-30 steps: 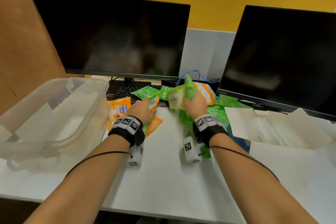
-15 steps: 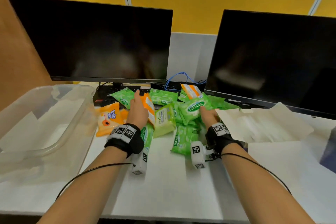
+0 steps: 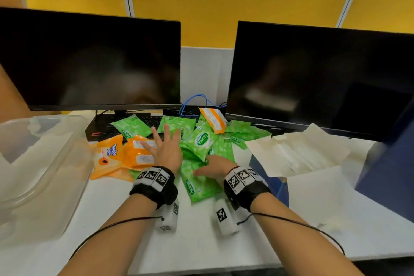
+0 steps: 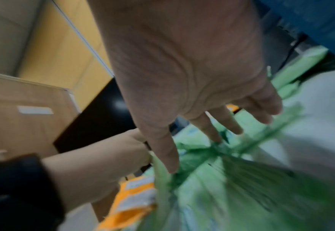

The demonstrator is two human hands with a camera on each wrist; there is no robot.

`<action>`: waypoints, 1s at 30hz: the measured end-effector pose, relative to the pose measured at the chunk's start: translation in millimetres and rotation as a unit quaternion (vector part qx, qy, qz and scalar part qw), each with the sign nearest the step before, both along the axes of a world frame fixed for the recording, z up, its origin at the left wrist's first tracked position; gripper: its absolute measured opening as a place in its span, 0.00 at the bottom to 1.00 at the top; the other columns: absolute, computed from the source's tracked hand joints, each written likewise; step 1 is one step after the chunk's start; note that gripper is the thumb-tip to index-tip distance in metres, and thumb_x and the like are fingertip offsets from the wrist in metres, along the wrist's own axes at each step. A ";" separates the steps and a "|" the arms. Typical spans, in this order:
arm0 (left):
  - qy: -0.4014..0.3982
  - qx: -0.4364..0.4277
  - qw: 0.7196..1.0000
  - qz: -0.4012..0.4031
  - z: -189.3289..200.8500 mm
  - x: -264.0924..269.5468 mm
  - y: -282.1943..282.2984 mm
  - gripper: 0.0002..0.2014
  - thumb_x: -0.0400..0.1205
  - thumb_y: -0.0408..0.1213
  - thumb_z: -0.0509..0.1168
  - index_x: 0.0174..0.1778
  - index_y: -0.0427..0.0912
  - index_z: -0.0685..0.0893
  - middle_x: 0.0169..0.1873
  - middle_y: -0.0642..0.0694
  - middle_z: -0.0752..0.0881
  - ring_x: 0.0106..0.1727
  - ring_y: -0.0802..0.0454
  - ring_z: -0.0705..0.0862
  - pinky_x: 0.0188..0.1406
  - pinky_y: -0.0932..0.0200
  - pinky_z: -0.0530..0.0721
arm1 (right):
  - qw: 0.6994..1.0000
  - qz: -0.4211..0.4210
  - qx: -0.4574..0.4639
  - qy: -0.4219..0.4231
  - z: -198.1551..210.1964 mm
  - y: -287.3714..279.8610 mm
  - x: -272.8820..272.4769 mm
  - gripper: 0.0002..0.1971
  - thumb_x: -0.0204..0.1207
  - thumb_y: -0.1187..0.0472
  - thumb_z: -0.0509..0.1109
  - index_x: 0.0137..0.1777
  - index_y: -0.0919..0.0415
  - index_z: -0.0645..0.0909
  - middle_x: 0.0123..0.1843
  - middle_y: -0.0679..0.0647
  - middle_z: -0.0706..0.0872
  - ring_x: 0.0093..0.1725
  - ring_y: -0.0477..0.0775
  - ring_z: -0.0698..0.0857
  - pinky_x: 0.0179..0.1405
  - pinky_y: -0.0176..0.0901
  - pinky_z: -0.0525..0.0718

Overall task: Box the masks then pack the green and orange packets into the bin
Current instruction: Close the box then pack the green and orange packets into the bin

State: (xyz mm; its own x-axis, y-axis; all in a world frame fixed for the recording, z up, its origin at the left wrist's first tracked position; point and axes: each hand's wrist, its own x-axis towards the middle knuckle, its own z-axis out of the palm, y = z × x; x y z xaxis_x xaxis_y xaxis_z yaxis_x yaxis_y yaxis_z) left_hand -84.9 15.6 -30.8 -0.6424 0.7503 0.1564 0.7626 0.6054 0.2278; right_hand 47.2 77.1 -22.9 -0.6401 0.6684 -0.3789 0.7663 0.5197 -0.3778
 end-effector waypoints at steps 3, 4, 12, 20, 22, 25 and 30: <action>-0.054 0.072 0.995 -0.047 19.6 21.9 4.5 0.40 0.72 0.16 0.56 0.79 0.52 0.66 0.84 0.46 0.53 0.85 0.40 0.42 0.76 0.25 0.40 | 0.996 0.031 0.047 0.064 36.9 -13.3 12.1 0.31 0.80 0.46 0.65 0.76 0.66 0.71 0.75 0.61 0.75 0.72 0.58 0.76 0.68 0.46 0.74; -0.077 0.107 0.988 -0.076 27.1 31.0 5.7 0.36 0.74 0.17 0.56 0.76 0.49 0.71 0.83 0.44 0.59 0.85 0.41 0.50 0.78 0.30 0.46 | 0.989 0.036 0.080 0.117 52.9 -17.6 20.1 0.28 0.80 0.49 0.65 0.76 0.64 0.72 0.75 0.59 0.75 0.73 0.56 0.75 0.69 0.45 0.73; -0.527 0.083 0.836 -0.128 72.1 130.8 6.6 0.28 0.81 0.61 0.58 0.51 0.36 0.83 0.39 0.39 0.86 0.31 0.48 0.85 0.27 0.63 0.81 | 0.913 -0.181 0.201 0.305 120.5 36.2 156.3 0.18 0.80 0.57 0.66 0.69 0.57 0.79 0.67 0.55 0.83 0.67 0.55 0.80 0.66 0.42 0.73; -0.492 0.184 0.838 -0.146 71.9 168.4 18.2 0.06 0.80 0.27 0.64 0.36 0.35 0.78 0.28 0.41 0.79 0.17 0.58 0.78 0.14 0.68 0.74 | 0.902 -0.316 0.102 0.275 82.6 56.7 235.7 0.23 0.79 0.55 0.66 0.73 0.60 0.74 0.69 0.58 0.79 0.65 0.59 0.79 0.64 0.52 0.79; -0.434 0.210 0.865 -0.136 72.4 155.9 17.3 0.15 0.80 0.28 0.64 0.27 0.40 0.71 0.22 0.43 0.76 0.11 0.60 0.74 0.13 0.68 0.72 | 0.915 -0.263 0.064 0.299 81.3 46.3 230.0 0.19 0.80 0.49 0.63 0.67 0.55 0.79 0.63 0.52 0.83 0.60 0.54 0.82 0.58 0.49 0.83; -0.374 0.251 0.884 -0.125 73.3 138.9 8.0 0.17 0.83 0.33 0.61 0.26 0.41 0.71 0.20 0.45 0.76 0.15 0.57 0.75 0.16 0.66 0.74 | 0.918 -0.218 -0.049 0.328 83.7 33.4 223.1 0.15 0.82 0.48 0.60 0.62 0.51 0.83 0.57 0.51 0.87 0.55 0.52 0.86 0.53 0.46 0.87; -0.294 0.212 0.915 -0.178 63.3 128.7 -0.5 0.08 0.85 0.36 0.59 0.51 0.40 0.83 0.44 0.46 0.81 0.39 0.54 0.80 0.38 0.61 0.80 | 0.954 -0.152 -0.149 0.213 79.4 23.6 224.1 0.22 0.81 0.58 0.66 0.73 0.41 0.71 0.66 0.52 0.79 0.56 0.58 0.86 0.52 0.52 0.89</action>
State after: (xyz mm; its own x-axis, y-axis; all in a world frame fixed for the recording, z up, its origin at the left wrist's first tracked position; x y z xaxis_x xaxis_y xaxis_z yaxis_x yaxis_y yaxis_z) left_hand 43.8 15.1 32.5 -0.4355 0.8802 0.1886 0.5649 0.1041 0.8186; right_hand 271.3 100.7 56.5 -0.5727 0.7509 -0.3290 0.6078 0.1197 -0.7850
